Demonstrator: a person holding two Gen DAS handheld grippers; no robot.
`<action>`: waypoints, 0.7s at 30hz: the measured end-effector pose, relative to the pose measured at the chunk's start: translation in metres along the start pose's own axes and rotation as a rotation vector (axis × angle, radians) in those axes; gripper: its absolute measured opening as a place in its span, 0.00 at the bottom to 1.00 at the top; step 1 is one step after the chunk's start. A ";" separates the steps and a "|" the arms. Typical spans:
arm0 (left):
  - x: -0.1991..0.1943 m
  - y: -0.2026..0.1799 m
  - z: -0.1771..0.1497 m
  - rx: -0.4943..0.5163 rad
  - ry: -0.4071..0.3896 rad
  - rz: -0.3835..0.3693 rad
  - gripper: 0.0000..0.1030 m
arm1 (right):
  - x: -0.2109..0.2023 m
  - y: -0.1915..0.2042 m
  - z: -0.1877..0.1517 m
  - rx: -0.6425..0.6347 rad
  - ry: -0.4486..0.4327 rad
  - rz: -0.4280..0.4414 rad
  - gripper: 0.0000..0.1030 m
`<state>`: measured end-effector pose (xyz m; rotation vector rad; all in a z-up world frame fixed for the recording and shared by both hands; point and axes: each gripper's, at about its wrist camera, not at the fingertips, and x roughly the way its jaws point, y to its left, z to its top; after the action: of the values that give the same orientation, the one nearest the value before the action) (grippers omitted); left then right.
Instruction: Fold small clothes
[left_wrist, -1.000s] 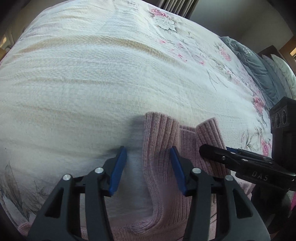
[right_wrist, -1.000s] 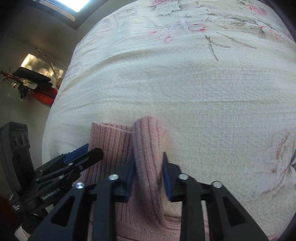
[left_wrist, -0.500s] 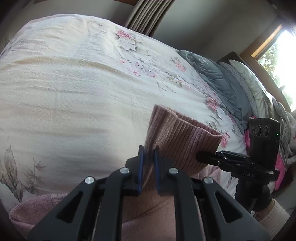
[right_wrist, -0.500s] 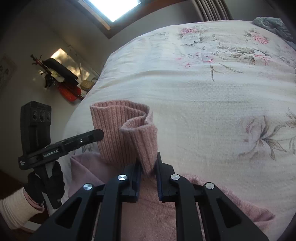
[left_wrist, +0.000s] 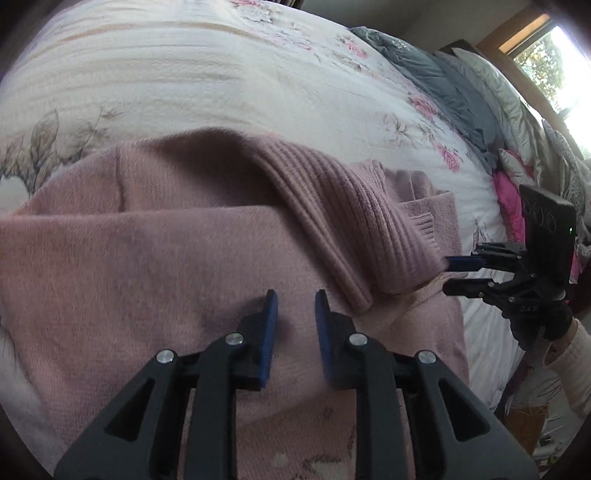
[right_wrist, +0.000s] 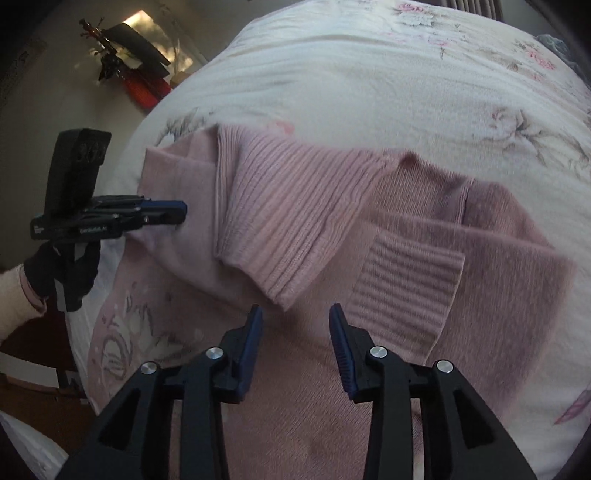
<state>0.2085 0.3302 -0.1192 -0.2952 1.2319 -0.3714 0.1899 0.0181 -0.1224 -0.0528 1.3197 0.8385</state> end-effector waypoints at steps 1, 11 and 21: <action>-0.004 0.003 0.000 -0.015 -0.008 -0.008 0.20 | -0.002 -0.002 -0.004 0.016 0.004 0.022 0.45; 0.011 0.031 0.059 -0.275 -0.056 -0.089 0.45 | 0.006 -0.068 0.058 0.361 -0.148 0.150 0.58; 0.026 0.044 0.095 -0.355 -0.049 -0.120 0.13 | 0.048 -0.086 0.099 0.430 -0.108 0.130 0.12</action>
<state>0.3115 0.3609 -0.1307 -0.6808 1.2323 -0.2446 0.3210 0.0289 -0.1707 0.4149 1.3855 0.6412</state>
